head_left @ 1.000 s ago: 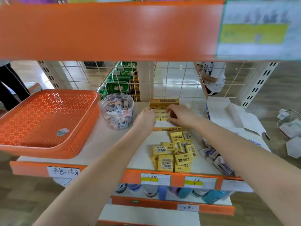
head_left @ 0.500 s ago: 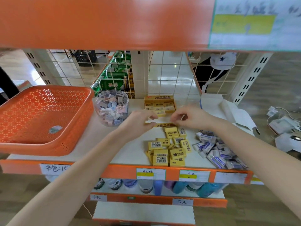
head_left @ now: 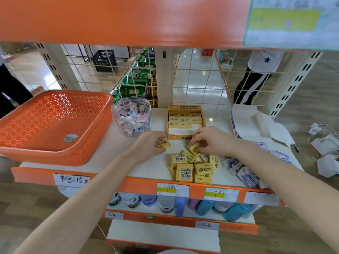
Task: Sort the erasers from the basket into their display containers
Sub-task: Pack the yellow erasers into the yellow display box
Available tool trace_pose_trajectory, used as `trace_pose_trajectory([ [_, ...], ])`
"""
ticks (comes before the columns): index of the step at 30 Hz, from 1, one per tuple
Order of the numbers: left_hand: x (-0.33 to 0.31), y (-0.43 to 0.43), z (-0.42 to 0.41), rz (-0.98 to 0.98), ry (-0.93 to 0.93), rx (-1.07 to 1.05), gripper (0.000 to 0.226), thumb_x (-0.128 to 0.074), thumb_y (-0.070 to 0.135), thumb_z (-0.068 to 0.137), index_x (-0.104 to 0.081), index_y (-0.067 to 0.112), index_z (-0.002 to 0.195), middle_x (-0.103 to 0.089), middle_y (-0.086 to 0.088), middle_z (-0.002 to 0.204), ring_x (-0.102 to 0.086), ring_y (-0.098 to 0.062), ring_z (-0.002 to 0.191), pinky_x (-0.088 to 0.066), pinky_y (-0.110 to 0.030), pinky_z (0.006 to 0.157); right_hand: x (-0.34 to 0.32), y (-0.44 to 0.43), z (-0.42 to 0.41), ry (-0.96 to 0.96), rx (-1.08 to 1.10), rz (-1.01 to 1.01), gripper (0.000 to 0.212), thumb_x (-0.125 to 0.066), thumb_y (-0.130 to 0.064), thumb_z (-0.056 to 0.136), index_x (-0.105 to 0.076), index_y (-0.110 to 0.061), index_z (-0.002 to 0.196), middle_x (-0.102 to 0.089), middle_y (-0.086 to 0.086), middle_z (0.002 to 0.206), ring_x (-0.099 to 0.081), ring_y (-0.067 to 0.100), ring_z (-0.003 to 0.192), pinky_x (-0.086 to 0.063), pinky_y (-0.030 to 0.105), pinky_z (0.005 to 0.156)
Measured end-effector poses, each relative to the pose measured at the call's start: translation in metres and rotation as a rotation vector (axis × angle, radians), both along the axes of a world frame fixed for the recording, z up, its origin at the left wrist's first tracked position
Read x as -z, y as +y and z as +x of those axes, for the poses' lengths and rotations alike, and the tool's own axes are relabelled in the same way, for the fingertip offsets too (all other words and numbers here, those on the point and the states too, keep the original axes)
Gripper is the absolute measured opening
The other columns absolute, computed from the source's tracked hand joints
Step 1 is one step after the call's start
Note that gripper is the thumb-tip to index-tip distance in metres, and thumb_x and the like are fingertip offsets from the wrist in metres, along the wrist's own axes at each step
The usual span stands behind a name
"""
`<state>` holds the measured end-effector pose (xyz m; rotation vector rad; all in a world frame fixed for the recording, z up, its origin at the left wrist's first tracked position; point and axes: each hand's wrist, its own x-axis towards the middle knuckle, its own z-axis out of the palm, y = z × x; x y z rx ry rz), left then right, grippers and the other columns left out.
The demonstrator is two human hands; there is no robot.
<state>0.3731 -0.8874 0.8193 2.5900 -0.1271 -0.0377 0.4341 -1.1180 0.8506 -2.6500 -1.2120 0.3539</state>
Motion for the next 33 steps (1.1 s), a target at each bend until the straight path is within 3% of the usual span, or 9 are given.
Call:
trace_pose_trajectory([
  [4,0.007,-0.006,-0.005,-0.166,0.0,-0.003,0.033,-0.073,0.012,0.08,-0.061,0.019,0.11,-0.062,0.005,0.102,-0.056,-0.007,0.094,-0.043,-0.009,0.075,0.004,0.008,-0.006,0.004,-0.006,0.046,0.024,-0.063,-0.014,0.087,-0.068,-0.022,0.108,-0.064,-0.013,0.103,-0.049,-0.007,0.076,-0.032,-0.002,0.066],
  [6,0.009,-0.009,-0.007,-0.194,-0.003,0.002,0.037,-0.073,0.01,0.08,-0.061,0.017,0.114,-0.061,0.005,0.102,-0.056,-0.007,0.095,-0.045,-0.013,0.08,0.003,0.011,-0.006,0.04,0.01,0.061,0.02,-0.062,-0.013,0.086,-0.065,-0.022,0.104,-0.059,-0.014,0.094,-0.054,0.001,0.085,-0.034,0.003,0.068],
  [10,0.01,-0.011,-0.009,-0.18,-0.047,-0.009,0.044,-0.072,0.009,0.081,-0.059,0.017,0.122,-0.06,0.005,0.103,-0.056,-0.008,0.094,-0.045,-0.014,0.083,0.003,0.017,-0.005,0.072,0.001,0.077,0.02,-0.065,-0.013,0.084,-0.055,-0.023,0.097,-0.055,-0.008,0.097,-0.051,0.01,0.092,-0.037,0.019,0.076],
  [17,0.012,-0.013,-0.009,-0.053,-0.108,0.019,0.048,-0.07,0.01,0.08,-0.061,0.019,0.126,-0.056,0.001,0.109,-0.054,-0.012,0.098,-0.044,-0.023,0.087,0.011,0.016,-0.002,-0.046,-0.011,0.166,0.038,-0.071,-0.022,0.08,-0.06,-0.018,0.117,-0.052,-0.013,0.097,-0.046,0.008,0.094,-0.038,0.026,0.086],
  [21,0.013,-0.012,-0.009,-0.054,-0.11,0.007,0.042,-0.071,0.015,0.082,-0.063,0.018,0.123,-0.056,0.001,0.108,-0.055,-0.013,0.098,-0.041,-0.019,0.083,0.011,0.016,-0.002,-0.018,-0.015,0.149,0.041,-0.07,-0.028,0.082,-0.059,-0.018,0.12,-0.051,-0.009,0.099,-0.045,0.006,0.092,-0.037,0.021,0.08],
  [23,0.012,-0.01,-0.01,-0.048,-0.126,0.007,0.041,-0.071,0.016,0.082,-0.063,0.019,0.122,-0.056,0.002,0.104,-0.054,-0.011,0.093,-0.039,-0.016,0.078,0.01,0.016,-0.003,-0.01,-0.015,0.164,0.039,-0.068,-0.032,0.084,-0.06,-0.019,0.12,-0.053,-0.006,0.102,-0.047,0.008,0.092,-0.041,0.025,0.082],
  [27,0.007,-0.009,-0.013,-0.155,-0.321,-0.05,0.039,-0.074,0.012,0.079,-0.066,0.015,0.117,-0.058,0.005,0.098,-0.057,-0.009,0.084,-0.048,-0.02,0.081,0.01,0.024,-0.008,-0.031,0.061,0.293,0.041,-0.06,-0.036,0.089,-0.058,-0.02,0.127,-0.062,-0.002,0.105,-0.055,0.01,0.09,-0.045,0.025,0.081],
  [30,0.001,-0.015,-0.014,-0.212,-0.464,-0.067,0.043,-0.077,0.009,0.075,-0.066,0.011,0.116,-0.056,0.006,0.093,-0.055,-0.007,0.077,-0.047,-0.014,0.075,0.007,0.035,-0.013,0.057,0.173,0.436,0.039,-0.057,-0.031,0.092,-0.056,-0.023,0.129,-0.066,-0.006,0.098,-0.056,0.004,0.081,-0.042,0.014,0.072],
  [33,-0.002,-0.024,-0.014,-0.26,-0.486,-0.04,0.049,-0.077,0.009,0.075,-0.063,0.015,0.122,-0.056,0.005,0.093,-0.053,0.001,0.076,-0.045,-0.008,0.074,0.004,0.045,-0.018,0.141,0.242,0.59,0.031,-0.062,-0.026,0.089,-0.062,-0.027,0.12,-0.066,0.0,0.087,-0.054,0.004,0.074,-0.041,0.016,0.07],
])
